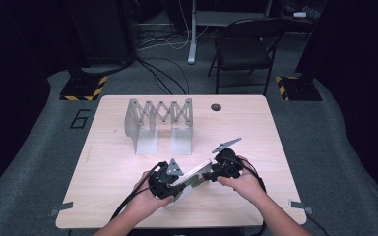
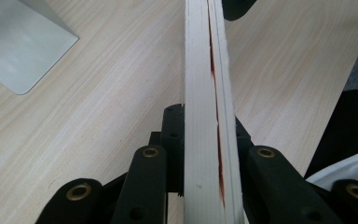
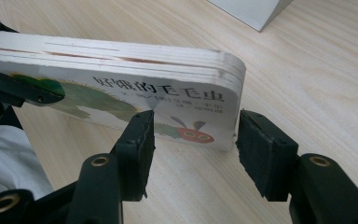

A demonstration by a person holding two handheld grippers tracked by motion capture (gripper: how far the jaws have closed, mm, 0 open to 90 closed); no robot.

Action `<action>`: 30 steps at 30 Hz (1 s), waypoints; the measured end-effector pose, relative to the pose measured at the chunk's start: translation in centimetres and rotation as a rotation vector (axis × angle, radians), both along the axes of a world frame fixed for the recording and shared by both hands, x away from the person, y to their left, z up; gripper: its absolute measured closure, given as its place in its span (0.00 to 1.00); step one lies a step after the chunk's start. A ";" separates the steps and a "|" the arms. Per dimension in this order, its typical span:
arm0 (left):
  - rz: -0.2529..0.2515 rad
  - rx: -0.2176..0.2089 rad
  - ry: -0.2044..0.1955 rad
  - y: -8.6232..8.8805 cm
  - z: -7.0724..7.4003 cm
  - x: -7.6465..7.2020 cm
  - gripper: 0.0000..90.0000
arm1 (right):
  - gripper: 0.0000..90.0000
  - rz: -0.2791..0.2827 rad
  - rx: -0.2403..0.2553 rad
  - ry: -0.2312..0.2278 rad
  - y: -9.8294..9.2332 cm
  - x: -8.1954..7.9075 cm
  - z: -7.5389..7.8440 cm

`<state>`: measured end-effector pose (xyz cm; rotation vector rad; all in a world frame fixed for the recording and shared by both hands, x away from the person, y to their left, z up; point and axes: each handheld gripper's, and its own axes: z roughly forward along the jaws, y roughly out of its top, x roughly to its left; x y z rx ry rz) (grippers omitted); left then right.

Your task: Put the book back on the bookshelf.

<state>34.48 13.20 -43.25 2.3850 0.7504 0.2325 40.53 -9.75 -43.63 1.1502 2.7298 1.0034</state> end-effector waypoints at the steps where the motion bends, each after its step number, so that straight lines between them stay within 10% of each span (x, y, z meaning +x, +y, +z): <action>1: -0.001 0.002 0.001 0.0 0.0 0.0 0.84 | 0.52 0.001 0.002 0.000 0.0 0.0 0.0; 30: 0.039 -0.033 -0.023 -0.3 0.9 -0.3 0.85 | 0.52 -0.019 0.022 -0.015 -0.8 0.0 -0.1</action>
